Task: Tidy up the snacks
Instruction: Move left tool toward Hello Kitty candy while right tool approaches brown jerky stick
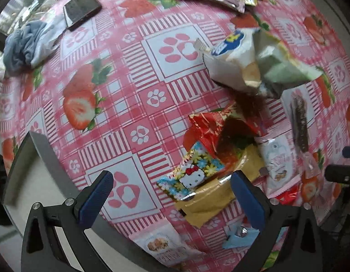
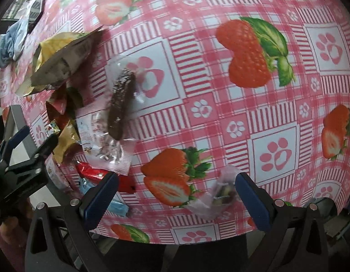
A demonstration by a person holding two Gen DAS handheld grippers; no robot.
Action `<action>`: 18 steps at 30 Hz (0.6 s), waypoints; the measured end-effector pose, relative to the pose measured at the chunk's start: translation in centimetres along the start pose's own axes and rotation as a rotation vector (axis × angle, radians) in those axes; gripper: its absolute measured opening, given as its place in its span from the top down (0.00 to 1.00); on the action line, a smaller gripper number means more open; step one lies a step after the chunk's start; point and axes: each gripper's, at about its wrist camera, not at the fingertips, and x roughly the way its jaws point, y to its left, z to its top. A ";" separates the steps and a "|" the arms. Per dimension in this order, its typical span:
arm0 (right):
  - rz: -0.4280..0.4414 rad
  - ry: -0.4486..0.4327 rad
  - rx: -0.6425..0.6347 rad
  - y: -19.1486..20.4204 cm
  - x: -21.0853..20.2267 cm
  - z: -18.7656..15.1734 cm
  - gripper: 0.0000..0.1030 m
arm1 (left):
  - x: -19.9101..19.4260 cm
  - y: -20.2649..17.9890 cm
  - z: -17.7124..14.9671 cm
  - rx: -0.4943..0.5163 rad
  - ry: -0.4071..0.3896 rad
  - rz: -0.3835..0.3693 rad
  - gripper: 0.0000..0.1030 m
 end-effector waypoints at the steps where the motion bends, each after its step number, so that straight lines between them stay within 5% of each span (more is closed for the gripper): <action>1: 0.001 -0.002 -0.005 0.6 -0.2 -0.2 0.00 | 0.3 0.4 0.5 -0.008 0.000 0.005 0.00; 10: -0.064 0.024 0.024 3.0 -2.9 5.7 0.00 | 3.1 8.0 1.0 -0.256 0.013 -0.005 0.00; 18: -0.095 0.044 0.062 4.4 -4.0 9.9 0.00 | 1.6 5.7 -1.6 -0.027 -0.027 -0.004 0.00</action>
